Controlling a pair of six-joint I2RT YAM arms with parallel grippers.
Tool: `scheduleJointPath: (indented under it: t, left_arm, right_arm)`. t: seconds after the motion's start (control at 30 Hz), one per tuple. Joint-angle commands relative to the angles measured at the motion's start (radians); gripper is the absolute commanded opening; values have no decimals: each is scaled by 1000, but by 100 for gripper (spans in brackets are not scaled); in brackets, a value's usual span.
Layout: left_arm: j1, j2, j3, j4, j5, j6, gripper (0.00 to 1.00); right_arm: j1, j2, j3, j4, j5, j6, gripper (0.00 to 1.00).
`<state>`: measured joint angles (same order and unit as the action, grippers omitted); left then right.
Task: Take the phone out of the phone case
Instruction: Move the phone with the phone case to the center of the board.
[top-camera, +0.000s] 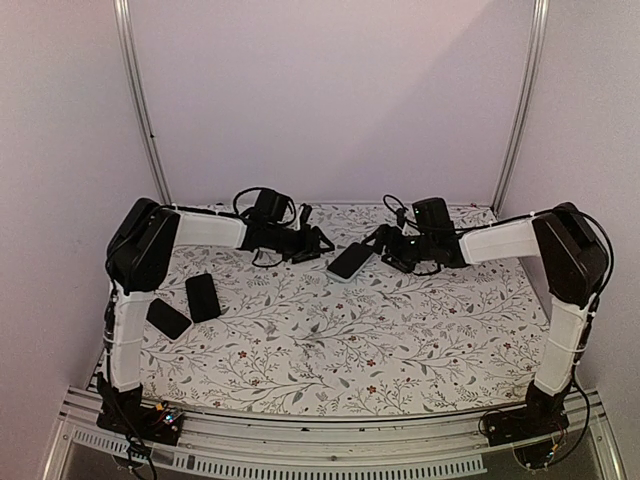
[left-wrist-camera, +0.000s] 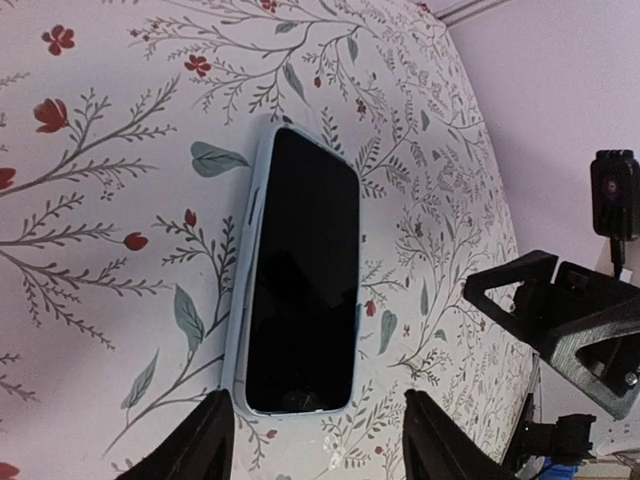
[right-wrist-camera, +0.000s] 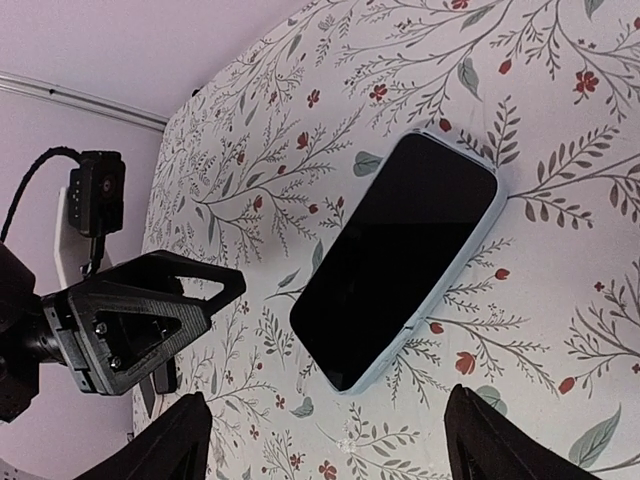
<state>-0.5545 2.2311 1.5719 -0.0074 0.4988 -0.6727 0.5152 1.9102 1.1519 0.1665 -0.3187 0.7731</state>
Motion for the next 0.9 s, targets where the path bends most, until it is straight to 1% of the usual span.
scheduleJointPath:
  t: [0.0,0.07,0.17,0.27,0.5,0.77,0.87]
  left_arm:
    - [26,85,104,-67,9,38,59]
    - [27,135,149,-74,21,38,61]
    - [27,193,231,-110,27,40,62]
    - [27,224,261,-113,41,26,62]
    - [23,268,275,-72,90,-37,63]
    - [3,281,275,-10,159,-103,63]
    - [-1,268,255,52,186,-132,63]
  right_arm:
    - [-7,80,-32,146,-100,86,83]
    - [-11,113,-33,172,-109,105,83]
    - [-17,154,-32,203,-114,136,84]
    - [-20,190,-28,231,-115,168,84]
    - [-20,266,8,265,-117,223,84]
    - [-27,348,40,329,-141,275,84]
    - [-41,368,37,378,-163,295,83]
